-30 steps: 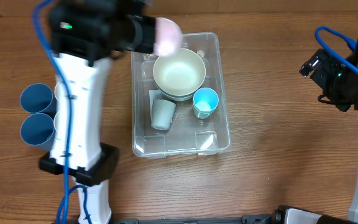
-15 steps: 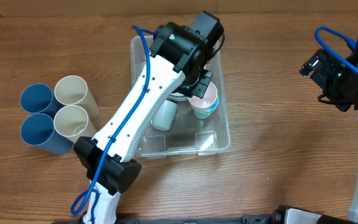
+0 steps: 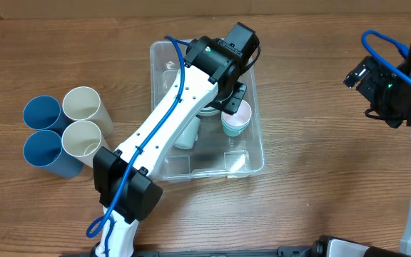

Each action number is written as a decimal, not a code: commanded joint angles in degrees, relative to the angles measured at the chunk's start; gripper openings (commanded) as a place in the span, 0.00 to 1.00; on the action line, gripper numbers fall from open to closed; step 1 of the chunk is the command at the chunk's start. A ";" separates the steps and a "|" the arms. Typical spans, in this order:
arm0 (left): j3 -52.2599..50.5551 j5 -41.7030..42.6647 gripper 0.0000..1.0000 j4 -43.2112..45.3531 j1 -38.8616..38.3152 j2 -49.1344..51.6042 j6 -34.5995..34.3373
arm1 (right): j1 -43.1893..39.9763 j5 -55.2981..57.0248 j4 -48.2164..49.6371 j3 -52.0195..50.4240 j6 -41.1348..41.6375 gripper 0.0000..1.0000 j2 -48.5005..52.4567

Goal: Pack container

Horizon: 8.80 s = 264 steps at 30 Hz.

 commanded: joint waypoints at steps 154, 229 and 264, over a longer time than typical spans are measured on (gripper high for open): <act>-8.11 -9.81 1.00 -7.61 29.24 -36.48 -20.68 | 49.13 -16.26 21.22 0.57 -48.46 0.85 28.79; -8.81 -10.91 1.00 -7.67 29.22 -33.70 -20.65 | 48.72 -18.36 19.12 -0.15 -47.93 0.95 29.97; -8.81 -10.91 1.00 -7.72 29.22 -33.70 -20.65 | 48.78 -28.04 16.70 0.74 -46.23 0.82 27.98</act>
